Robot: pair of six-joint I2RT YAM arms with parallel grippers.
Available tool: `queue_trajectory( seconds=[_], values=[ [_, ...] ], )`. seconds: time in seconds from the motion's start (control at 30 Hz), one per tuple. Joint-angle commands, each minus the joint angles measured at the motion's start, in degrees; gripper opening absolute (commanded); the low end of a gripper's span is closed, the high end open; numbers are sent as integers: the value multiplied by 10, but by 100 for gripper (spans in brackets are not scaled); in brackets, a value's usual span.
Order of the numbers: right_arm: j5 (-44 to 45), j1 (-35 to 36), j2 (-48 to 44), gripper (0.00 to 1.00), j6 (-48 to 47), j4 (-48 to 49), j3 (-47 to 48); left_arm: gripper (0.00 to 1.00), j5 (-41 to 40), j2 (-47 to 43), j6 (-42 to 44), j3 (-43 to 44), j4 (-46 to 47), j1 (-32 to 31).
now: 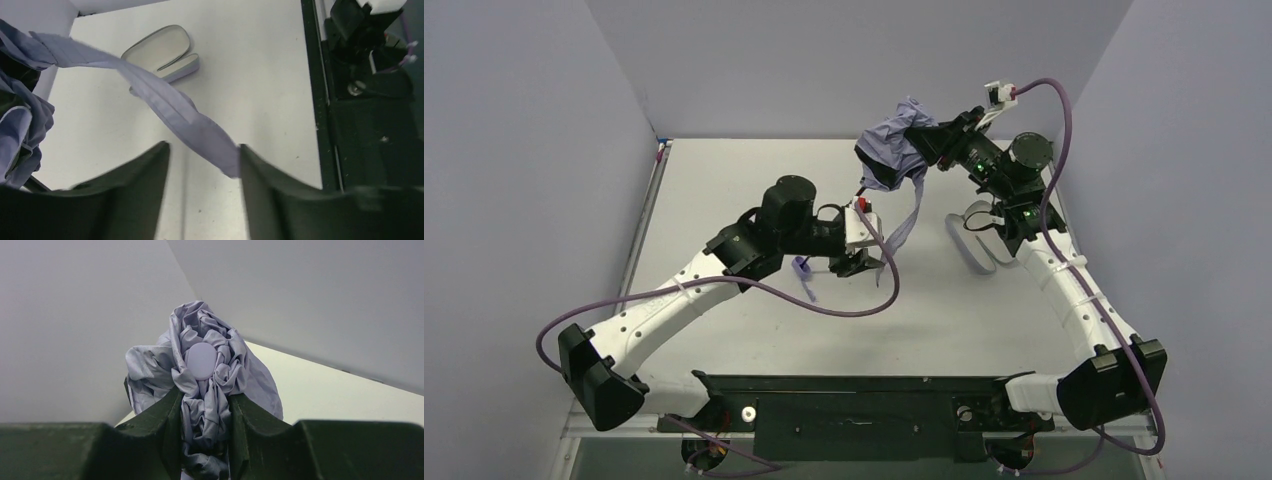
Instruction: Open the umbrella
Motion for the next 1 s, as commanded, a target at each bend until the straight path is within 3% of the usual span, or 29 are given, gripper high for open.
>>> queue_trajectory(
  seconds=[0.0,0.07,0.17,0.3,0.4,0.67,0.73,0.83,0.97],
  values=[
    [24,-5,0,0,22,65,44,64,-29,-16,27,18,-67,10],
    [28,-8,2,0,36,71,44,74,-16,-16,-25,20,-42,46],
    [39,-16,3,0,61,86,42,77,-5,-21,-152,8,21,98],
    [74,-31,9,0,113,96,41,84,-63,-31,-285,-19,126,146],
    [107,-40,16,0,158,84,49,89,-130,-32,-296,-25,149,148],
    [102,-49,17,0,241,100,24,88,-229,-3,-143,-23,172,145],
    [106,-50,13,0,243,100,19,88,-212,-7,-161,-24,187,151],
    [118,-56,12,0,255,104,17,89,-144,-24,-259,-33,233,156],
    [136,-63,17,0,276,94,28,90,-131,-21,-342,-37,255,151]
  ],
)
